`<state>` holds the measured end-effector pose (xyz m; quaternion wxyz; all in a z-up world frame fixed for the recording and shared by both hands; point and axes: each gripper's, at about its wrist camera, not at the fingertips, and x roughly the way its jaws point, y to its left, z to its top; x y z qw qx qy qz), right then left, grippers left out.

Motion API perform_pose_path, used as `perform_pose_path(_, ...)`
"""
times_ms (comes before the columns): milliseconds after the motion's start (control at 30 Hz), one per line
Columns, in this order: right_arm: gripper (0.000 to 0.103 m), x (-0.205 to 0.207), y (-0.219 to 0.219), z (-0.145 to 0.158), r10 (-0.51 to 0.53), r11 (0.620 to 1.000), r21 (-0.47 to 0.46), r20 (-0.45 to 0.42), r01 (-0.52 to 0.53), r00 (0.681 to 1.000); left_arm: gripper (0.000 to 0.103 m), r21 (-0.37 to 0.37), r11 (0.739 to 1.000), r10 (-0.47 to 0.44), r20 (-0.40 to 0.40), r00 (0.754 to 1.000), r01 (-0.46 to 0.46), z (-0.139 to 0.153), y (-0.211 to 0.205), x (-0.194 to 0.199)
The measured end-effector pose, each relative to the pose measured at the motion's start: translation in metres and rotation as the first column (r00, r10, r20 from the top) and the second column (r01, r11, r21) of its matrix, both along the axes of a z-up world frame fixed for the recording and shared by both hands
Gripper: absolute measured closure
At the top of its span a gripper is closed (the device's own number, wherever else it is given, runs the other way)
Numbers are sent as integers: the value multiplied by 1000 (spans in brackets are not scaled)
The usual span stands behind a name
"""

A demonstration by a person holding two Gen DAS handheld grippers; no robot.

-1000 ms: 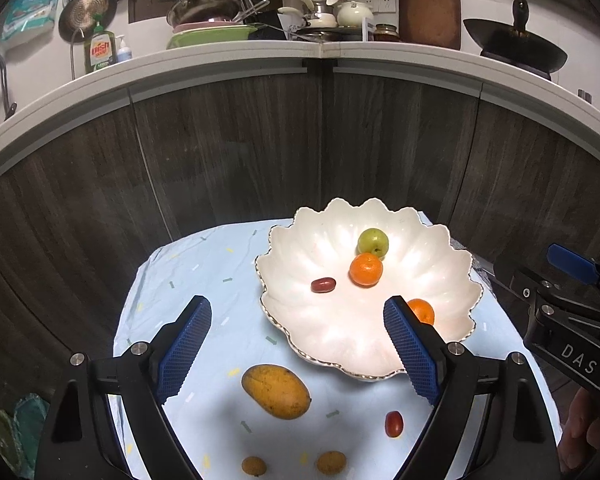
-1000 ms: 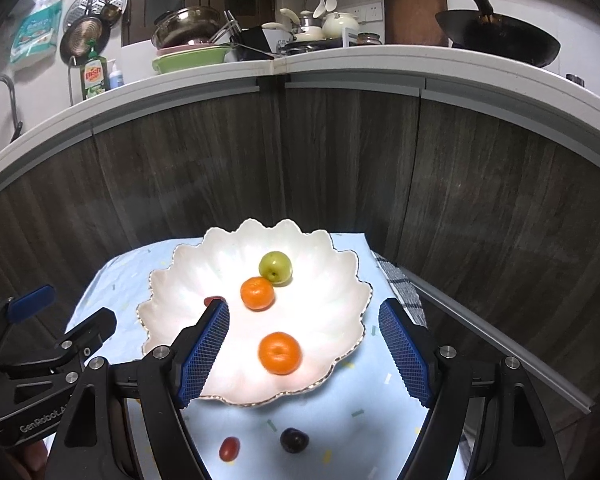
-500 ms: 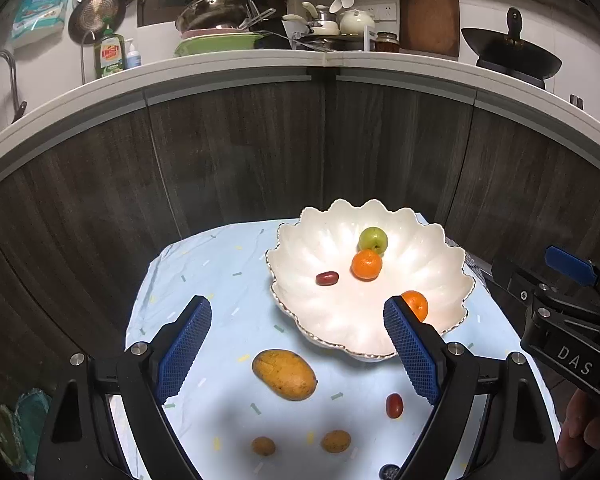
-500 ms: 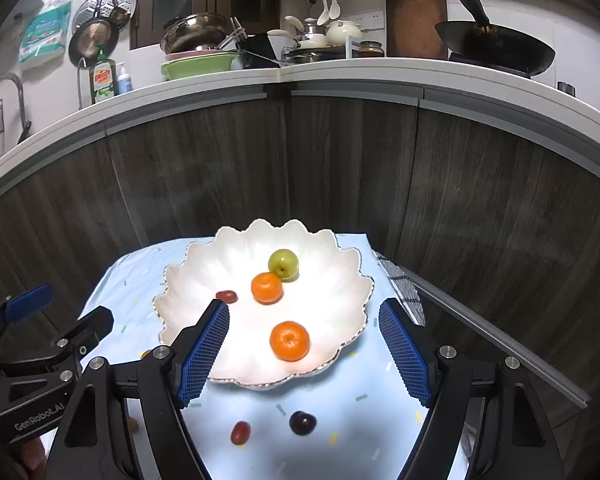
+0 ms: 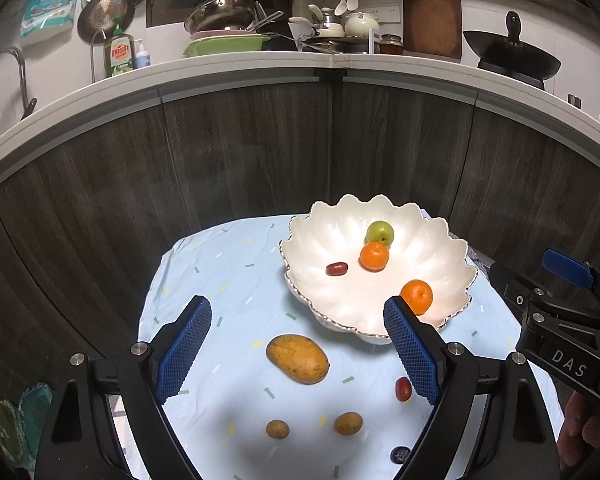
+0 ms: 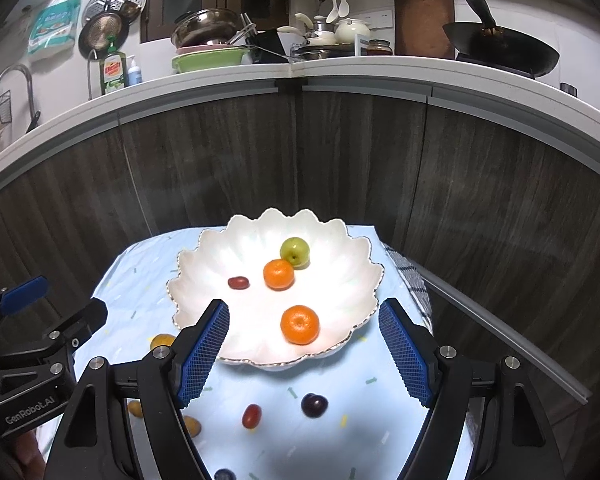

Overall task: Organize fruits
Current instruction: 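Withdraw both open grippers from the bowl back over the cloth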

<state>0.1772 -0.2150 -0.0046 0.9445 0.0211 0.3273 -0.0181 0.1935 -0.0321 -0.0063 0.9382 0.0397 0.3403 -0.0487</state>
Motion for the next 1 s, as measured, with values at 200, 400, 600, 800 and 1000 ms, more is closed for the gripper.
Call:
perform_pose_path(200, 25, -3, 8, -4, 12, 1000, -8, -5, -12, 1000, 15, 8, 1000, 6, 0, 1000, -6, -4, 8, -6)
perform_pose_path(400, 25, -3, 19, -12, 29, 1000, -11, -24, -29, 999, 15, 10, 1000, 19, -13, 1000, -19, -12, 18, -10)
perform_pose_path(600, 25, -4, 29, -21, 42, 999, -17, -43, -43, 998, 15, 20, 999, 26, -28, 999, -26, -22, 25, -13)
perform_pose_path(800, 26, -3, 35, -32, 47, 999, -20, -68, -48, 997, 15, 26, 999, 29, -43, 999, -28, -32, 30, -14)
perform_pose_path(1000, 26, -3, 39, -43, 54, 998, -21, -91, -56, 994, 15, 30, 999, 30, -65, 997, -28, -45, 33, -16)
